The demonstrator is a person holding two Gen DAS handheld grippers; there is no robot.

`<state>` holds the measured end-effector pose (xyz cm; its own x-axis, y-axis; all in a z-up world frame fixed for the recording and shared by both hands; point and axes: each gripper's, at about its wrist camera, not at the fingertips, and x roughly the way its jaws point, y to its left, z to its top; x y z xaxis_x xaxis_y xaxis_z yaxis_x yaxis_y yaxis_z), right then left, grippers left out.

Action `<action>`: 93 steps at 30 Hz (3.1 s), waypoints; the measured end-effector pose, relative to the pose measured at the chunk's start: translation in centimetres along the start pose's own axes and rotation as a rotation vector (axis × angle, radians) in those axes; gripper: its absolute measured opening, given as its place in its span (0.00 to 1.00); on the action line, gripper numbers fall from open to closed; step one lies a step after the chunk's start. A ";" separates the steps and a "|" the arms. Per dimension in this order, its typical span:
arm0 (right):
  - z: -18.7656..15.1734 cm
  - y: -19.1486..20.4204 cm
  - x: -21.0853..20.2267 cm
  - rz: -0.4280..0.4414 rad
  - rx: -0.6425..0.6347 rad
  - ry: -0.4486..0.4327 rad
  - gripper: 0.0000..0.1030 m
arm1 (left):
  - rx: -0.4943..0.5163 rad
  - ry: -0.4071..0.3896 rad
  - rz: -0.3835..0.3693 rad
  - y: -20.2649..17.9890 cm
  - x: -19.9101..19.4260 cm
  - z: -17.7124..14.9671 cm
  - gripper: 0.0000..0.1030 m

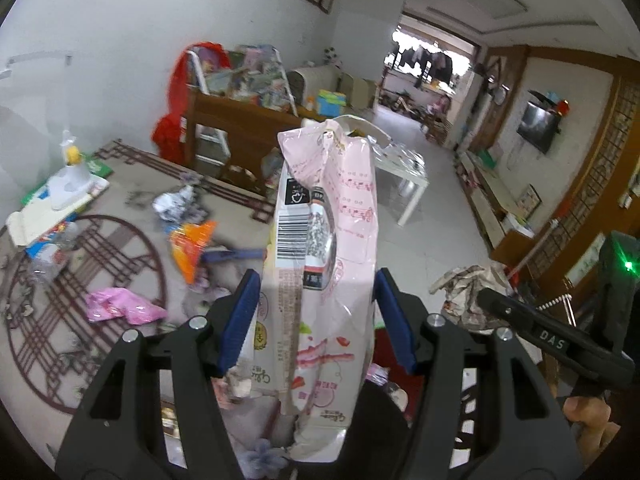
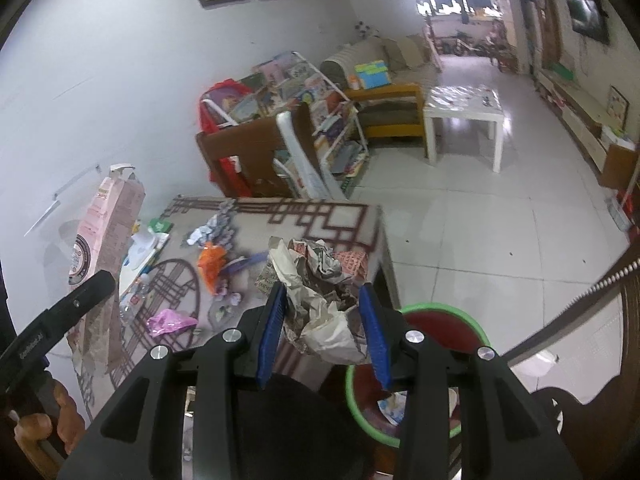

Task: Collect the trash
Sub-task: 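Carry the pink-white bag and crumpled paper over the red bin, then open both tools to drop the bag and paper into the bin, then move both tools back over the table toward the brown box and paper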

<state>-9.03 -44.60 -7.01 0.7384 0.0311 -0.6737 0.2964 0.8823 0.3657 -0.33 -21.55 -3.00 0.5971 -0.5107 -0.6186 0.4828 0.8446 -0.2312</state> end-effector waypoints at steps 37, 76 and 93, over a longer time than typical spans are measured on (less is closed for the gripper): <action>-2.8 -8.7 1.7 -0.136 0.205 0.079 0.53 | 0.130 0.248 -0.141 -8.6 9.6 -4.0 0.64; -3.2 7.4 7.0 0.057 -0.099 0.215 0.69 | -0.584 0.444 0.289 21.0 4.2 -16.8 0.72; -4.6 10.7 9.1 0.091 -0.183 0.302 0.69 | -0.167 0.515 0.306 19.4 8.0 -15.4 0.81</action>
<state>-1.94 -32.66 -12.19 0.5364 0.2266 -0.8130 0.1046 0.9380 0.3304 3.98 -6.77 -24.00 0.2870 -0.1339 -0.9485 0.2068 0.9755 -0.0751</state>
